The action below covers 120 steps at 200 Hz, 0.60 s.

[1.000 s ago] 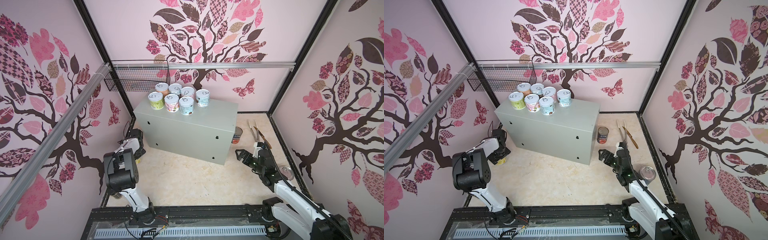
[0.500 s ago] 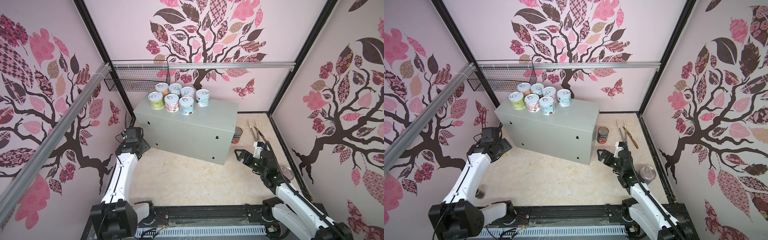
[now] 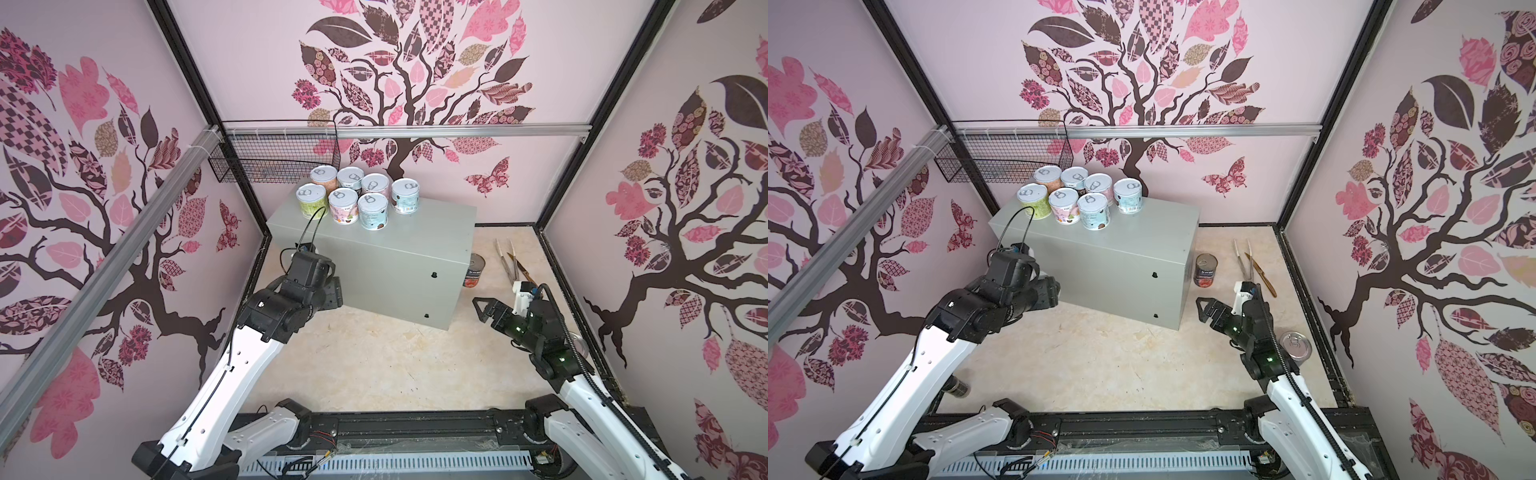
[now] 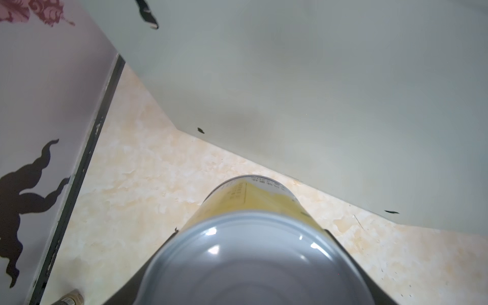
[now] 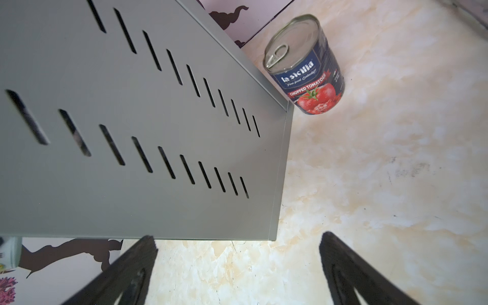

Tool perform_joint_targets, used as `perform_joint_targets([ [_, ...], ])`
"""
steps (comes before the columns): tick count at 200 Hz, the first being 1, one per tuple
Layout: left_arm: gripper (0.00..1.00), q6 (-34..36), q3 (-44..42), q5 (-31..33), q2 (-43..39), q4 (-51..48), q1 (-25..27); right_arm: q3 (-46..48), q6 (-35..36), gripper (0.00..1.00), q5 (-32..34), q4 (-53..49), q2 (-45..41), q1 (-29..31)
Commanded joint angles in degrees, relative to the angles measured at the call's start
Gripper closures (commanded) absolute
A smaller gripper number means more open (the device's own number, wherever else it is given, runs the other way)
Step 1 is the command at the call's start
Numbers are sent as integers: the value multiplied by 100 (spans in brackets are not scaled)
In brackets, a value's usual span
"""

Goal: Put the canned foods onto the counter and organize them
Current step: 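Lift the yellow can with the left gripper up to the cabinet top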

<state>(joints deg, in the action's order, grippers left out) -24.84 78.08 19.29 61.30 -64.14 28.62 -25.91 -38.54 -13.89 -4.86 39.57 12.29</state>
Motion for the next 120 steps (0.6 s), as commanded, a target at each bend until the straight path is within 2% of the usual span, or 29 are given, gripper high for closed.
perform_joint_targets([
  [1, 50, 278, 760, 173, 34, -389, 363, -369, 237, 0, -4, -403, -52, -25],
  [39, 51, 613, 2176, 253, 721, -1099, 1199, -638, 398, 0, 5, -663, -28, -21],
  [83, 51, 946, 4350, 778, 1914, -1855, 2232, -704, 479, 0, 33, -718, -24, -25],
  [120, 50, 1195, 5772, 966, 2882, -2065, 2613, -724, 554, 0, 69, -756, -53, -21],
])
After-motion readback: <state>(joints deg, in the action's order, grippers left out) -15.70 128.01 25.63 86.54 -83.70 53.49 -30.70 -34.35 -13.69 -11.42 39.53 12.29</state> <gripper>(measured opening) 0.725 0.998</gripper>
